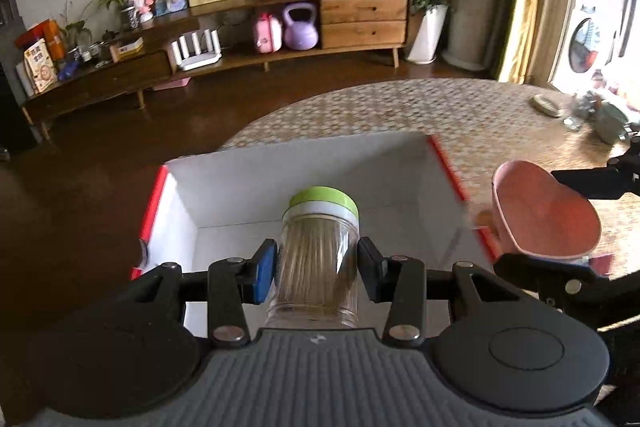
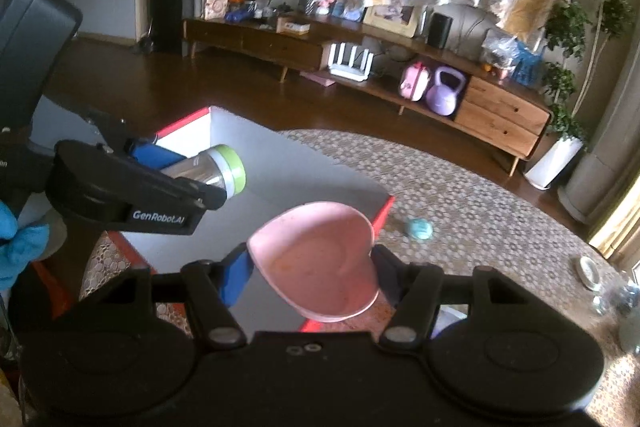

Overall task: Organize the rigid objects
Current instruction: 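Lift the jar and heart dish and carry both toward the red box, then lower the jar into the box with the left tool while the right tool drops the heart dish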

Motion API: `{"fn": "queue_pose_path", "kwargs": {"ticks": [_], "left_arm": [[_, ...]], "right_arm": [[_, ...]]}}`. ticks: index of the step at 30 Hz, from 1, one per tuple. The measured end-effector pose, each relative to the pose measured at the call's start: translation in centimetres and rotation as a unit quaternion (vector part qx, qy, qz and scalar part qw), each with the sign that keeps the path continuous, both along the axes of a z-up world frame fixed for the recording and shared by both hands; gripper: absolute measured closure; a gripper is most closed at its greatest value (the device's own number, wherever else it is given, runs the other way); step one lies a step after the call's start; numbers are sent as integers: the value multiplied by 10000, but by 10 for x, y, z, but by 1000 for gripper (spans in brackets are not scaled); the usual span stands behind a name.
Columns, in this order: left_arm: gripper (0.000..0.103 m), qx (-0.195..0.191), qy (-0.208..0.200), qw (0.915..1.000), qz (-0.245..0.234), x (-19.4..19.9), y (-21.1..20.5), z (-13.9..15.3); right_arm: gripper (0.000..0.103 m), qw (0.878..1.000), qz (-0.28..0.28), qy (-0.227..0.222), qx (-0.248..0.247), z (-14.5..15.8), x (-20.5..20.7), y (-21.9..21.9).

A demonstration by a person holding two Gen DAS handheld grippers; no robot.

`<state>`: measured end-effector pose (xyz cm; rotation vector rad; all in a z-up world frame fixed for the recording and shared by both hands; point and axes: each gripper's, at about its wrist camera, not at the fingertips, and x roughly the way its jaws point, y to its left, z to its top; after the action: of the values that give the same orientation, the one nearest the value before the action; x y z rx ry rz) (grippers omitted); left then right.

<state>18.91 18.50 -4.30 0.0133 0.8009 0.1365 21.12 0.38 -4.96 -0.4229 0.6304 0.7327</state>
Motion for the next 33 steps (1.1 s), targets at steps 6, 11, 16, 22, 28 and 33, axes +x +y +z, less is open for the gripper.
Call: {"fn": "queue_pose_path", "kwargs": {"ticks": [6, 11, 16, 22, 28, 33], "left_arm": [[60, 152, 261, 9994, 147, 20, 26, -17], [60, 205, 690, 9973, 129, 40, 37, -35], [60, 361, 1155, 9927, 0, 60, 36, -53], [60, 286, 1580, 9870, -3, 78, 39, -71], [60, 126, 1945, 9808, 56, 89, 47, -84], [61, 42, 2019, 9794, 45, 92, 49, -83]], "right_arm": [[39, 9994, 182, 217, -176, -19, 15, 34], [40, 9972, 308, 491, -476, -40, 24, 59], [40, 9945, 315, 717, -700, -60, 35, 74], [40, 9892, 246, 1058, -987, -79, 46, 83], [40, 9839, 184, 1328, -1181, -82, 49, 84], [40, 9813, 253, 1309, -1386, -84, 51, 88]]}}
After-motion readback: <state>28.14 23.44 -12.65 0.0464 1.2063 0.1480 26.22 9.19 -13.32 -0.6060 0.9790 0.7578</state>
